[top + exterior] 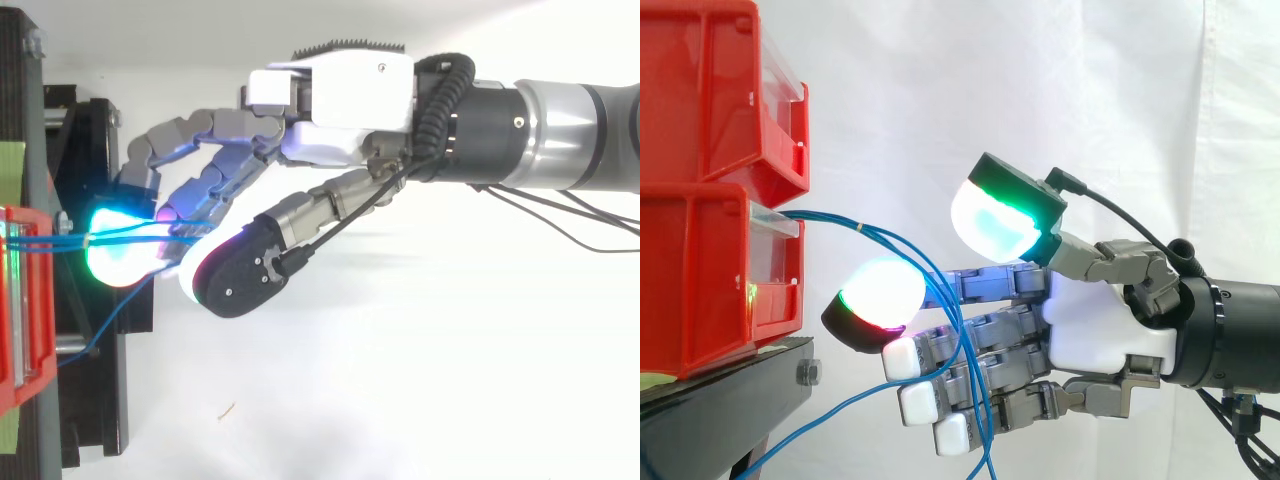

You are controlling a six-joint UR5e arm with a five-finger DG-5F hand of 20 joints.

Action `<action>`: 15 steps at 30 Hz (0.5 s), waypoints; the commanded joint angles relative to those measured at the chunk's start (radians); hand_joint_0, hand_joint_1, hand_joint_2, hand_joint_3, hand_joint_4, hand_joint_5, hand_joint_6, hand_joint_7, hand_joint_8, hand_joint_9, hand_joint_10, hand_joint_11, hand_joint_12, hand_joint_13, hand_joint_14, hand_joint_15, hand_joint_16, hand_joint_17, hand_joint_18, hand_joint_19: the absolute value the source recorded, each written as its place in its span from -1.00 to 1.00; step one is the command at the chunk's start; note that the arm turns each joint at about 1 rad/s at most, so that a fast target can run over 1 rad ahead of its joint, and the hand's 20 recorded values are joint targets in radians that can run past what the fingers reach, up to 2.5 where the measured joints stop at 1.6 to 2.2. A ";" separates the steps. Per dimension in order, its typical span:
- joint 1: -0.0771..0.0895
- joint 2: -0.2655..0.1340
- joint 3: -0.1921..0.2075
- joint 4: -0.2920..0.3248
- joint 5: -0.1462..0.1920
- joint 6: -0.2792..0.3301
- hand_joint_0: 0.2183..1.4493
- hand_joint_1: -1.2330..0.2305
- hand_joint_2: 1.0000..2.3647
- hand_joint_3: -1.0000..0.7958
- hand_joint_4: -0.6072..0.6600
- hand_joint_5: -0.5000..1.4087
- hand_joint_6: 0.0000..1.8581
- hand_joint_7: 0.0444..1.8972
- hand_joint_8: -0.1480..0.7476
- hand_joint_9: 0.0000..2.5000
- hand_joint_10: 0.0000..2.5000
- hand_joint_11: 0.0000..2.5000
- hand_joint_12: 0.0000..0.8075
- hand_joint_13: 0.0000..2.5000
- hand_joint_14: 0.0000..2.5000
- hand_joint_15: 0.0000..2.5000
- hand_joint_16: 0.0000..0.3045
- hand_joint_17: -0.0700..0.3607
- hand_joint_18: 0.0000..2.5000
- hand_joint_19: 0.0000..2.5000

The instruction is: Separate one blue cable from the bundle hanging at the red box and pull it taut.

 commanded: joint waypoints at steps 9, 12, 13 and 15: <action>0.001 0.000 0.000 -0.024 0.081 -0.120 -0.46 0.08 -1.00 -0.44 0.26 -0.66 -0.46 0.00 -0.08 -0.37 -0.99 -0.63 -0.21 -0.34 -0.99 -0.68 -0.73 -0.24 -0.39 -0.65; 0.000 0.000 0.000 -0.037 0.081 -0.117 -0.47 0.11 -1.00 -0.44 0.27 -0.65 -0.46 -0.01 -0.08 -0.36 -0.99 -0.64 -0.21 -0.34 -0.99 -0.68 -0.72 -0.24 -0.39 -0.65; 0.000 0.000 0.000 -0.037 0.081 -0.116 -0.47 0.11 -1.00 -0.44 0.27 -0.65 -0.46 -0.01 -0.07 -0.36 -0.99 -0.63 -0.20 -0.33 -0.99 -0.67 -0.72 -0.23 -0.39 -0.65; 0.000 0.000 0.000 -0.037 0.081 -0.109 -0.46 0.09 -1.00 -0.44 0.27 -0.65 -0.46 -0.01 -0.07 -0.35 -0.99 -0.63 -0.20 -0.33 -0.99 -0.67 -0.72 -0.24 -0.39 -0.65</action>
